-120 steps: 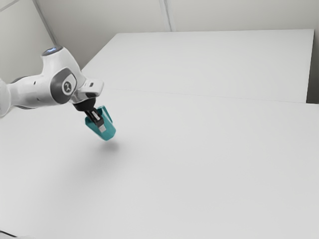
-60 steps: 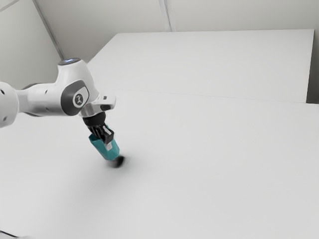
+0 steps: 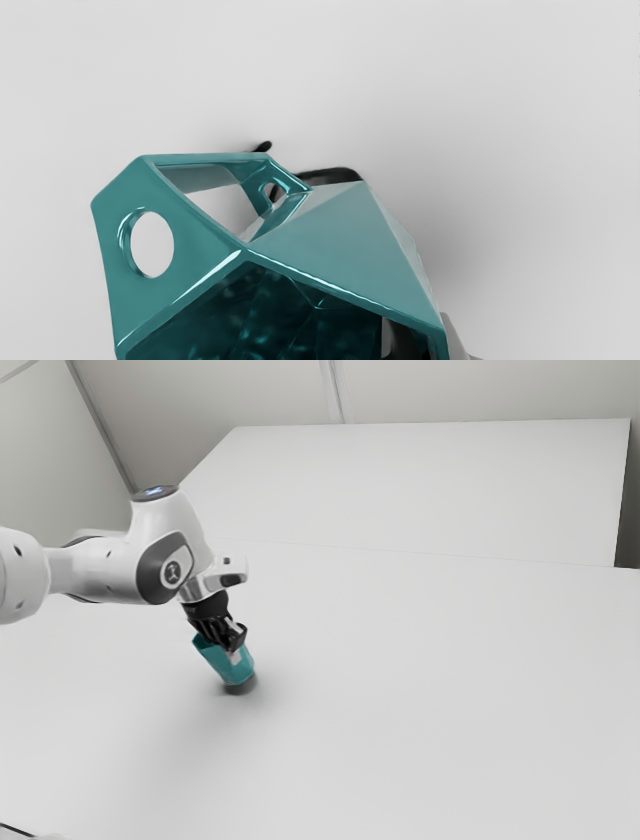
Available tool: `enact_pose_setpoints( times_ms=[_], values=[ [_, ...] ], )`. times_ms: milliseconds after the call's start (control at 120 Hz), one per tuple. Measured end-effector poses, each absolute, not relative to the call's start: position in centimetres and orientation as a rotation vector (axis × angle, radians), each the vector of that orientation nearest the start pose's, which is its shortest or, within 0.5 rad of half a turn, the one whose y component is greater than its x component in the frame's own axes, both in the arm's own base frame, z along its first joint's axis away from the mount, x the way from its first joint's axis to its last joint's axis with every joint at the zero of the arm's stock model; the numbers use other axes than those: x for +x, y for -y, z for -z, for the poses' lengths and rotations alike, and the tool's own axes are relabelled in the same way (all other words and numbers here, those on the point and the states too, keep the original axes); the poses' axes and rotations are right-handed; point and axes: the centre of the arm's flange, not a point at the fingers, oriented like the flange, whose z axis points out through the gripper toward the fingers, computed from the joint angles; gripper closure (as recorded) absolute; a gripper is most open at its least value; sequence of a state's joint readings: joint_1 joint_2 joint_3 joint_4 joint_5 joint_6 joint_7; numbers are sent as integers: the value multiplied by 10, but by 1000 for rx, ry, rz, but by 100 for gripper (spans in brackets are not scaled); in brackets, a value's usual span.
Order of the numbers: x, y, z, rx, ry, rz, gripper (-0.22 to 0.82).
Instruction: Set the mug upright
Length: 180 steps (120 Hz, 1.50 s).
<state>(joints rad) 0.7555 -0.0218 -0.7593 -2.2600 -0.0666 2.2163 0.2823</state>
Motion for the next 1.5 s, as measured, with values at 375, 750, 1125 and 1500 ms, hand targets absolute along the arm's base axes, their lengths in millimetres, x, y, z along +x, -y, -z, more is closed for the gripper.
enact_pose_setpoints(
  times_ms=[375,750,1125,1500],
  values=[
    [521,14,-356,-3143,-368,-36,78],
    [520,1,-351,-3161,-266,-32,50],
    [518,20,-365,-3131,-305,4,25],
    [544,16,-454,-3122,-256,80,5]
  ],
)
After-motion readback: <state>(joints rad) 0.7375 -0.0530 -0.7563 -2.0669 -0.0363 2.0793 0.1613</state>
